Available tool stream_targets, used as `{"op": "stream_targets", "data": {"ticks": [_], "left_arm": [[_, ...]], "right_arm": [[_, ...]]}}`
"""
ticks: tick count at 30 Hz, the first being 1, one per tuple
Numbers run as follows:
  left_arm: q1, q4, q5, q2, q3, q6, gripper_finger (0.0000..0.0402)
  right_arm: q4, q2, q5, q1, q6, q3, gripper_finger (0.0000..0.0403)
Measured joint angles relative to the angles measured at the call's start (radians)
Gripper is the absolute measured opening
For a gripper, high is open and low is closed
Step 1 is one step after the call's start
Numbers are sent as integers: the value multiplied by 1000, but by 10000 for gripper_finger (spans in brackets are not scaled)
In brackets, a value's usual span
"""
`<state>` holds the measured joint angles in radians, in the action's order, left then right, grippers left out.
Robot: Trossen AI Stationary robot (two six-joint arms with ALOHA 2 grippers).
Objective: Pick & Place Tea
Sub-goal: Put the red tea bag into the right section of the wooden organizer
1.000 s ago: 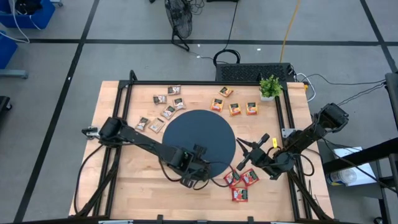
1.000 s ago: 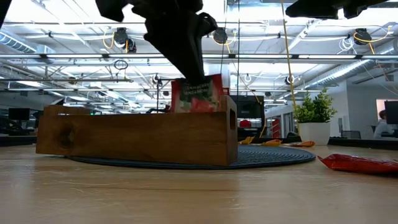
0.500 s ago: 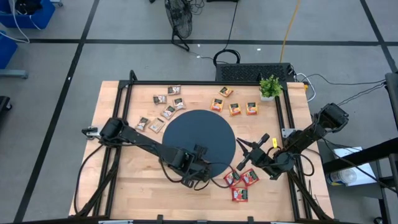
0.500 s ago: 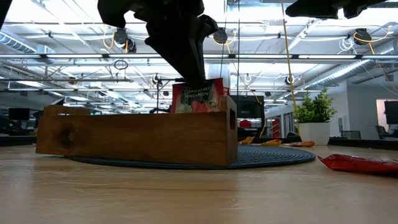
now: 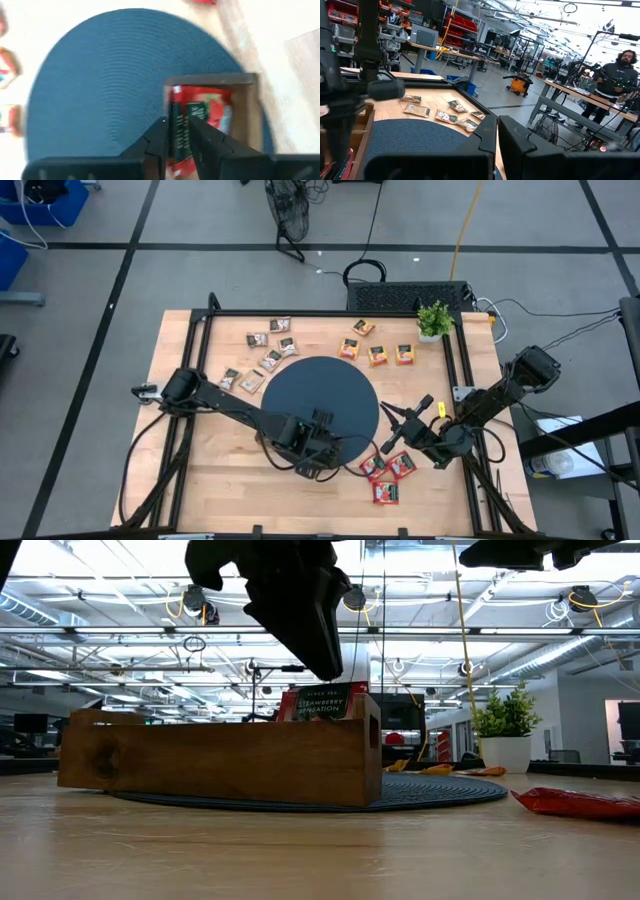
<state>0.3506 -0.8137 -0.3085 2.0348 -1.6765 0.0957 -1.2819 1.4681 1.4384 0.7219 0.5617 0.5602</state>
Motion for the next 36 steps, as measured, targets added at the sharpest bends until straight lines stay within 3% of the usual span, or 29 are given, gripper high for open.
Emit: {"op": "stream_targets", "data": {"ticks": [8,15,18,22,27,31,34,36], "left_arm": [[56,7,-43,-125,1,37,126],[120,-19,-17,-274,0,-41,129],[141,9,17,-342,44,-45,129],[152,241,79,-471,232,19,129],[131,591,126,-672,586,33,129],[109,860,126,-836,867,16,129],[95,1036,125,-955,1039,6,129],[84,1117,124,-1031,1130,3,129]], "right_arm": [[1,0,3,0,18,0,7],[0,0,-5,1,52,0,4],[7,0,-59,14,76,0,2],[34,0,-238,45,52,0,1],[45,0,-614,57,-25,0,1],[61,0,-828,57,-22,0,1],[60,0,-889,57,-62,1,1],[73,0,-807,57,-110,23,6]]}}
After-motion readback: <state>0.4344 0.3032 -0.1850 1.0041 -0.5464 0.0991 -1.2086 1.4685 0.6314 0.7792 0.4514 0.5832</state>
